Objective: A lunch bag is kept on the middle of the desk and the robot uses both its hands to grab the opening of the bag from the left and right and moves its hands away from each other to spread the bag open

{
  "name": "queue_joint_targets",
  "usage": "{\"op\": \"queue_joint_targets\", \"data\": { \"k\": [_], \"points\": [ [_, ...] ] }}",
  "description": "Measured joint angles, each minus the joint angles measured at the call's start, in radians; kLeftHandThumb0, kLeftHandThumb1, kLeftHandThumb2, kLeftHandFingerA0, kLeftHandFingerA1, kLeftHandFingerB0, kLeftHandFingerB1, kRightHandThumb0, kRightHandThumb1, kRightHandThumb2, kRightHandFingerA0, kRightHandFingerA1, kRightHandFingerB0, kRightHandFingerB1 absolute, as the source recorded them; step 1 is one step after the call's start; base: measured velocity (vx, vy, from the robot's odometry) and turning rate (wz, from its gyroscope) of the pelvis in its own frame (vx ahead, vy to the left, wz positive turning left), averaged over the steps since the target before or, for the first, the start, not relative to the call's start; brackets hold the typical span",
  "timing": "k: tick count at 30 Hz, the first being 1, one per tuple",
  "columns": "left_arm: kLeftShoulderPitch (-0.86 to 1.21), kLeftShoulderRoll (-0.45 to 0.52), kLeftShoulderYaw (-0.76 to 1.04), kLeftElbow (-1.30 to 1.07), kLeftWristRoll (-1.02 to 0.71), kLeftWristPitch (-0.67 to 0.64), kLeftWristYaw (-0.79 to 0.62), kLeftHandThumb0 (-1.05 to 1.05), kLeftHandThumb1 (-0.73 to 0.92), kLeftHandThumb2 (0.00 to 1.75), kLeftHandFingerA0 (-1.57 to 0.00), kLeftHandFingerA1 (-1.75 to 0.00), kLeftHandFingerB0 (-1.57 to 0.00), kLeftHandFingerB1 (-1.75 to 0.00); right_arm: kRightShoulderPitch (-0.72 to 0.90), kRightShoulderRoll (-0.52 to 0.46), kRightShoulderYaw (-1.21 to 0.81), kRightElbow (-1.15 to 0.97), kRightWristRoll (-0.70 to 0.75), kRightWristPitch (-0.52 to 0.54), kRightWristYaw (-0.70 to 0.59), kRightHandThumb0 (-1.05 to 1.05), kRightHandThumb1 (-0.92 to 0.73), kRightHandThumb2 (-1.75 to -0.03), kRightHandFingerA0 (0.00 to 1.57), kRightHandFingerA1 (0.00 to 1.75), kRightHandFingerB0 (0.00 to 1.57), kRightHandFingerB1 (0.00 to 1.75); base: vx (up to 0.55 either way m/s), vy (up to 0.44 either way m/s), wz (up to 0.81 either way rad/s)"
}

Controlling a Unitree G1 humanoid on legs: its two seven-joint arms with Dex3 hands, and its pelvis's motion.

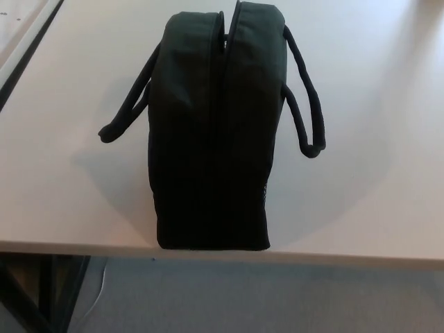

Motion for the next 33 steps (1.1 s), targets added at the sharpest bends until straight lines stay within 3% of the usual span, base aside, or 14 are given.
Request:
{"op": "queue_joint_targets", "data": {
  "k": [4, 6, 12, 13, 14, 16, 17, 18, 20, 21, 23, 26, 32, 33],
  "points": [
    [0.022, 0.0, 0.035, -0.061, 0.0, -0.061, 0.005, 0.06, 0.57, 0.57, -0.4, -0.4, -0.14, -0.28, 0.034, -0.001, -0.01, -0.067, -0.013, -0.055, -0.023, -0.2, -0.32, -0.82, 0.38, 0.6, 0.11, 0.47, 0.0, 0.0, 0.0],
    [0.02, 0.0, 0.057, -0.077, -0.001, -0.089, 0.009, 0.05, 0.58, 0.57, -0.38, -0.39, -0.14, -0.28, 0.045, -0.001, -0.018, -0.092, -0.018, -0.078, -0.033, -0.26, -0.49, -0.54, 0.7, 0.58, 0.23, 0.31, 0.0, 0.0, 0.0],
    [-0.049, 0.03, 0.165, -0.119, -0.004, -0.177, 0.023, 0.06, 0.56, 0.56, -0.37, -0.39, -0.15, -0.27, 0.009, -0.033, -0.096, -0.188, -0.037, -0.141, -0.066, -0.21, -0.34, -0.83, 0.31, 0.57, 0.09, 0.47, 0.0, 0.0, 0.0],
    [-0.073, 0.045, 0.189, -0.124, -0.004, -0.191, 0.027, 0.01, 0.39, 0.87, -0.24, -0.53, -0.02, -0.46, -0.009, -0.045, -0.114, -0.205, -0.039, -0.151, -0.07, -0.25, -0.49, -0.55, 0.75, 0.59, 0.21, 0.31, 0.0, 0.0, 0.0],
    [-0.104, 0.059, 0.216, -0.13, -0.005, -0.209, 0.033, -0.12, 0.59, 0.59, -0.31, -0.31, -0.14, -0.32, -0.033, -0.059, -0.134, -0.222, -0.04, -0.161, -0.077, -0.19, -0.36, -0.84, 0.75, 0.73, 0.09, 0.48, 0.0, 0.0, 0.0],
    [-0.169, 0.092, 0.252, -0.127, -0.003, -0.232, 0.043, -0.11, 0.6, 0.59, -0.3, -0.31, -0.17, -0.32, -0.09, -0.087, -0.162, -0.237, -0.044, -0.171, -0.083, -0.33, -0.47, -0.61, 0.84, 0.73, 0.2, 0.35, 0.0, 0.0, 0.0],
    [-0.209, 0.114, 0.267, -0.126, -0.002, -0.24, 0.048, -0.08, 0.39, 0.87, -0.26, -0.54, -0.06, -0.48, -0.128, -0.105, -0.174, -0.24, -0.046, -0.172, -0.085, -0.15, -0.33, -0.82, 0.39, 0.6, 0.12, 0.48, 0.0, 0.0, 0.0],
    [-0.258, 0.139, 0.282, -0.124, -0.002, -0.25, 0.052, -0.05, 0.39, 0.88, -0.28, -0.55, -0.05, -0.48, -0.174, -0.125, -0.187, -0.243, -0.048, -0.175, -0.088, -0.2, -0.48, -0.54, 0.55, 0.46, 0.26, 0.32, 0.0, 0.0, 0.0],
    [-0.358, 0.191, 0.302, -0.121, 0.001, -0.264, 0.06, -0.02, 0.38, 0.87, -0.28, -0.56, -0.04, -0.48, -0.269, -0.164, -0.204, -0.246, -0.053, -0.179, -0.092, -0.14, -0.3, -0.8, 0.45, 0.63, 0.16, 0.5, 0.0, 0.0, 0.0],
    [-0.399, 0.209, 0.305, -0.121, 0.003, -0.267, 0.064, 0.03, 0.54, 0.57, -0.41, -0.37, -0.16, -0.28, -0.307, -0.178, -0.206, -0.246, -0.056, -0.179, -0.094, -0.19, -0.44, -0.53, 0.42, 0.41, 0.27, 0.32, 0.0, 0.0, 0.0],
    [-0.486, 0.245, 0.31, -0.119, 0.013, -0.272, 0.073, 0.04, 0.35, 0.86, -0.3, -0.57, -0.06, -0.48, -0.391, -0.203, -0.21, -0.244, -0.064, -0.183, -0.097, -0.25, -0.4, -0.57, 0.34, 0.41, 0.23, 0.34, 0.0, 0.0, 0.0],
    [-0.644, 0.299, 0.309, -0.107, 0.041, -0.282, 0.096, 0.12, 0.53, 0.56, -0.52, -0.41, -0.22, -0.3, -0.536, -0.245, -0.209, -0.233, -0.076, -0.186, -0.101, -0.33, -0.41, -0.61, 0.33, 0.41, 0.22, 0.35, 0.0, 0.0, 0.0],
    [-0.907, 0.371, 0.265, -0.045, 0.124, -0.311, 0.146, 0.0, 0.38, 0.87, -0.3, -0.56, -0.1, -0.48, -0.772, -0.299, -0.181, -0.199, -0.105, -0.186, -0.102, -0.32, -0.48, -0.55, 0.78, 0.49, 0.29, 0.31, 0.0, 0.0, 0.0],
    [-0.938, 0.381, 0.254, -0.034, 0.139, -0.317, 0.157, 0.0, 0.54, 0.56, -0.47, -0.37, -0.22, -0.3, -0.803, -0.303, -0.174, -0.194, -0.109, -0.185, -0.102, -0.32, -0.48, -0.55, 0.85, 0.55, 0.32, 0.32, 0.0, 0.0, 0.0]
  ]
}}
